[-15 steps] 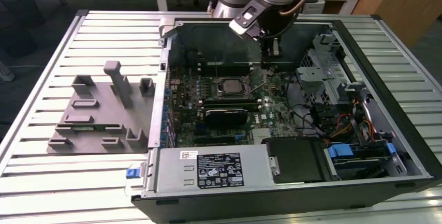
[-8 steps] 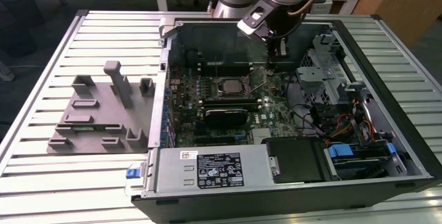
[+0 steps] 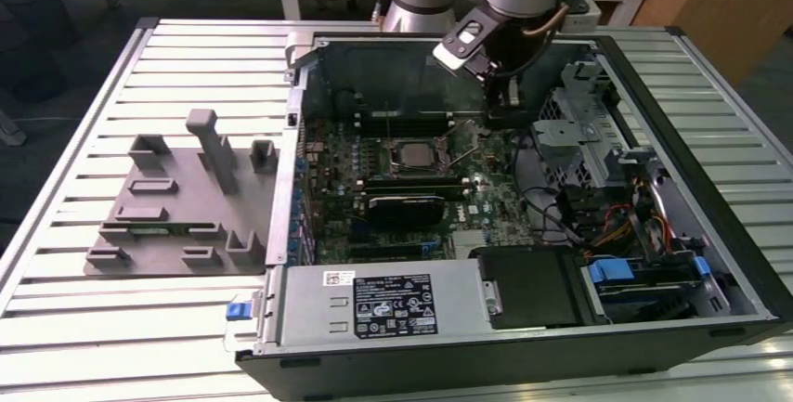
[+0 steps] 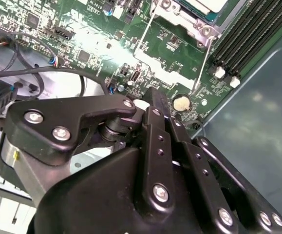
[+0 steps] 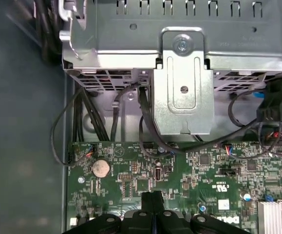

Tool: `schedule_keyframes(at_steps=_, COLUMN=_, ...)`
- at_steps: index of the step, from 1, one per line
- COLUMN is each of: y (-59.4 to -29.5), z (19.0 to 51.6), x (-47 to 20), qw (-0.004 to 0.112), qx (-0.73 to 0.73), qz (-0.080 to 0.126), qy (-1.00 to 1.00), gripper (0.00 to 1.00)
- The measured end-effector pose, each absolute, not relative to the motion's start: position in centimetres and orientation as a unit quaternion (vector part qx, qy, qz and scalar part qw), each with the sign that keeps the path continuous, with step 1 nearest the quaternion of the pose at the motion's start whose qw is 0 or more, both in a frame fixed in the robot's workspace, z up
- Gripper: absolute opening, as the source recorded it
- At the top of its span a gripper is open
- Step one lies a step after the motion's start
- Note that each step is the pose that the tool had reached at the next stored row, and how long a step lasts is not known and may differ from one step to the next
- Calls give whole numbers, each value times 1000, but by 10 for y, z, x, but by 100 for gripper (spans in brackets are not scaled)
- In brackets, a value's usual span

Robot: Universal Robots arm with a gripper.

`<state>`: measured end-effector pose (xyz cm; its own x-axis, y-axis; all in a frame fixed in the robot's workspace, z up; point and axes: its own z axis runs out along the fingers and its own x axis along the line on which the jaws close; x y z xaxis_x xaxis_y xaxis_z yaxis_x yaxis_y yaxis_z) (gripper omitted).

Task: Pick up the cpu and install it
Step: 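Close the cpu cover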

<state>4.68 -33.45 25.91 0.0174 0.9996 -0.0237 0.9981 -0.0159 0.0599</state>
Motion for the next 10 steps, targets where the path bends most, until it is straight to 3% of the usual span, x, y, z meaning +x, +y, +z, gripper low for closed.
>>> schedule_keyframes(at_steps=10, y=-335, z=241, x=47, qw=26, qx=713, qz=9, qy=701, gripper=11)
